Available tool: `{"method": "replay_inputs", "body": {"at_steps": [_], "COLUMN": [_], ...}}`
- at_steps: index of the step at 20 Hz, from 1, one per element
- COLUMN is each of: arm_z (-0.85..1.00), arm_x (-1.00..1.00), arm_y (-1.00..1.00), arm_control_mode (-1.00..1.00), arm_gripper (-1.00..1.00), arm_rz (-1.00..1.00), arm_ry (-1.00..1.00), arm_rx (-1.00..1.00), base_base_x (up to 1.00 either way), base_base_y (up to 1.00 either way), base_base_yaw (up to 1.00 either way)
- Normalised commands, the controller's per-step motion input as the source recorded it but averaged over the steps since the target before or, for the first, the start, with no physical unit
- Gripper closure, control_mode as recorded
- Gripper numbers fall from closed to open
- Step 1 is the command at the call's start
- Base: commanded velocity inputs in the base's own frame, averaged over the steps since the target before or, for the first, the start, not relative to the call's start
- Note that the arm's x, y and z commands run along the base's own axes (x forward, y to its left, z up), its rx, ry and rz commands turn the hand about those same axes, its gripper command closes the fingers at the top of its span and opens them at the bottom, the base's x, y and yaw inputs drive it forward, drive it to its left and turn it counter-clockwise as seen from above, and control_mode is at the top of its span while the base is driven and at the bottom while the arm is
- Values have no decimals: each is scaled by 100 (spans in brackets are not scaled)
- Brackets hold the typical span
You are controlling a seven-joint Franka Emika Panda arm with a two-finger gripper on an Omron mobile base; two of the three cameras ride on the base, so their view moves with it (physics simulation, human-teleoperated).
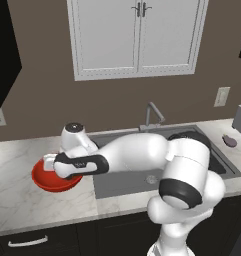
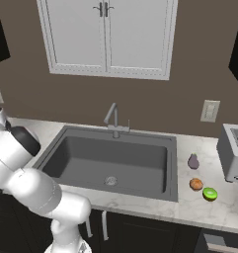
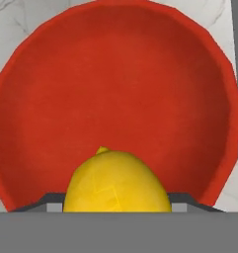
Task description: There is a mixed pile of frozen fruits and vegetables on the counter. Locate all the frozen vegetables and place the items in a bowl on the counter. Take all the frozen fruits and defrost them in a running sink.
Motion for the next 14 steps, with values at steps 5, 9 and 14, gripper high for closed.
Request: {"method": "replay_inputs", "body": {"at_steps": [5, 9, 14], "arm_z": [-25, -12, -2], "arm_x": [14, 25, 31], "arm_y": [5, 8, 21], "arm_control_mode": [-100, -100, -100], "arm_gripper": [100, 100, -100], "arm_rz": [-5, -7, -7], "arm_ry": [-4, -4, -4], "arm_rx": [0, 0, 0], "base_base_x": [0, 0, 0], "base_base_y": [0, 0, 0], "base_base_yaw": [0, 0, 0]}}
